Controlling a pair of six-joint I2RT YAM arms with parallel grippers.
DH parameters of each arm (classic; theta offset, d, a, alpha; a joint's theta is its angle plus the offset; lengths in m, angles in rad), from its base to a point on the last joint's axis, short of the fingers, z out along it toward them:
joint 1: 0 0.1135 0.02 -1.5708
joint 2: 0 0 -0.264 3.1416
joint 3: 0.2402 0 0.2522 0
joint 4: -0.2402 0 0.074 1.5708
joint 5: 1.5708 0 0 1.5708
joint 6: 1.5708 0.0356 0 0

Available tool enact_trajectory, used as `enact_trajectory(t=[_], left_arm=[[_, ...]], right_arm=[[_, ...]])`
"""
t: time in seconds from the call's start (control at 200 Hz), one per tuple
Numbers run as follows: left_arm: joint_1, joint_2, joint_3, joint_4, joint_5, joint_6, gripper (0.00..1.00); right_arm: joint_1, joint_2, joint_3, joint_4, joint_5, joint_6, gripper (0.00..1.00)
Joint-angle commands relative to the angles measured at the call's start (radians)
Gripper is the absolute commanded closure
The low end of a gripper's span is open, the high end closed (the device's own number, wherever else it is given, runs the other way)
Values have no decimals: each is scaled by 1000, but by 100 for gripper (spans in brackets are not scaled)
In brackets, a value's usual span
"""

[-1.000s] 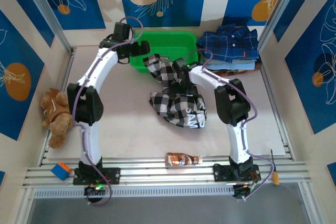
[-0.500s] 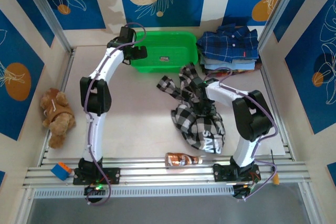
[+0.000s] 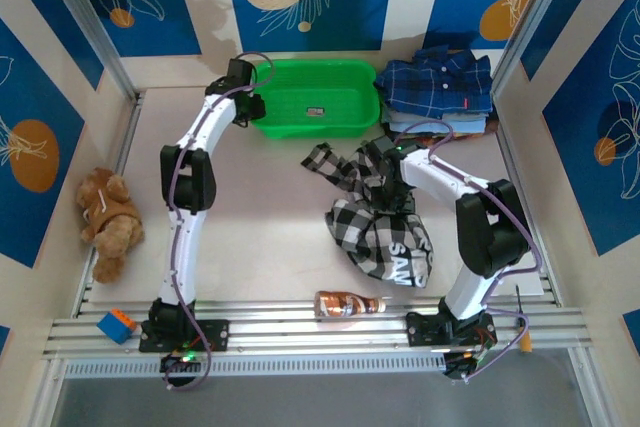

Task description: Fold and stack the long sleeve shirts

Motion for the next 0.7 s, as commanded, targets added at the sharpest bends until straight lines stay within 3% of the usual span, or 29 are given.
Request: enact_trajectory(t=[0.0, 0.21, 0.36, 0.455, 0.56, 0.695], left_arm=[[33, -96, -83, -48, -31, 1, 88], [83, -418, -507, -32, -130, -158, 100], [186, -724, -940, 50, -147, -505, 100], [225, -931, -1164, 107, -222, -752, 100], [235, -1062, -1230, 27, -369, -963, 100], [233, -1122, -1200, -109, -530, -1204, 100]], right_arm=[[8, 29, 47, -12, -51, -29, 70], [3, 54, 64, 16, -89, -52, 73], [-8, 67, 67, 46, -125, -71, 73], [-14, 83, 83, 61, -152, -88, 73], [-15, 112, 120, 68, -180, -115, 73], [-17, 146, 164, 69, -200, -146, 73]])
